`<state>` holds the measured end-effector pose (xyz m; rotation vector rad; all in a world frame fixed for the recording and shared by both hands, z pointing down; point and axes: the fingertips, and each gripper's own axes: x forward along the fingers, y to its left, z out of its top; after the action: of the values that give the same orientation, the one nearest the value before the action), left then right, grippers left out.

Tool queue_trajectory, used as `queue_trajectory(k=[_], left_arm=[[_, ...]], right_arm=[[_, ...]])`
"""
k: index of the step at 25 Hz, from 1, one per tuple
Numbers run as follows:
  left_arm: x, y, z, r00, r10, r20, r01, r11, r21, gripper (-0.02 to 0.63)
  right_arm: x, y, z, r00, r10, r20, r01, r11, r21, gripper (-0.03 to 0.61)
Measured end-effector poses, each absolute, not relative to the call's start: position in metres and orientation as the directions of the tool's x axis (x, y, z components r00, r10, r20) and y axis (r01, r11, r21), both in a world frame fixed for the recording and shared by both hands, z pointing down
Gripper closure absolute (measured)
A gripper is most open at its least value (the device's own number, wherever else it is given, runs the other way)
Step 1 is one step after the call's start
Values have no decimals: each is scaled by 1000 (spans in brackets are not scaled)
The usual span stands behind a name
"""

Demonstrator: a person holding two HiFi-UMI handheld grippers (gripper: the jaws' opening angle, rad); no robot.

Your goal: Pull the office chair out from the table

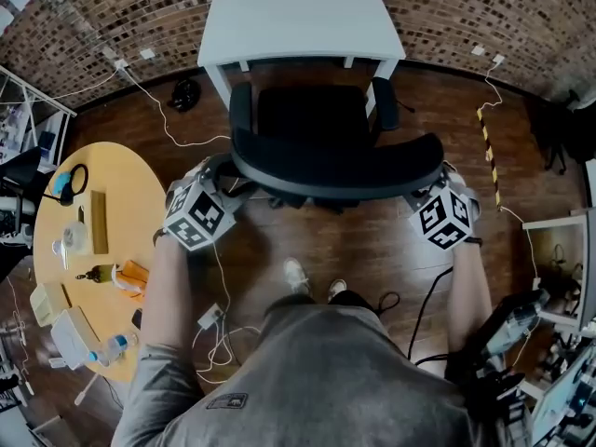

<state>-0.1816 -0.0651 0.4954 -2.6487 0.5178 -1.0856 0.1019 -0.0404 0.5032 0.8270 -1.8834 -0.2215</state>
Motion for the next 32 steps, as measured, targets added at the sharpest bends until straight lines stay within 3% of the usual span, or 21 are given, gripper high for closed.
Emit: queue_trajectory(k=[15, 32], left_arm=[[-165, 1, 490, 628, -455, 631, -326, -890, -318, 433], [-183, 71, 494, 650, -424, 631, -283, -905, -316, 436]], right_arm=[[117, 8, 500, -335, -638, 694, -365, 767, 529, 341], [100, 86, 502, -313, -641, 701, -389, 760, 521, 342]])
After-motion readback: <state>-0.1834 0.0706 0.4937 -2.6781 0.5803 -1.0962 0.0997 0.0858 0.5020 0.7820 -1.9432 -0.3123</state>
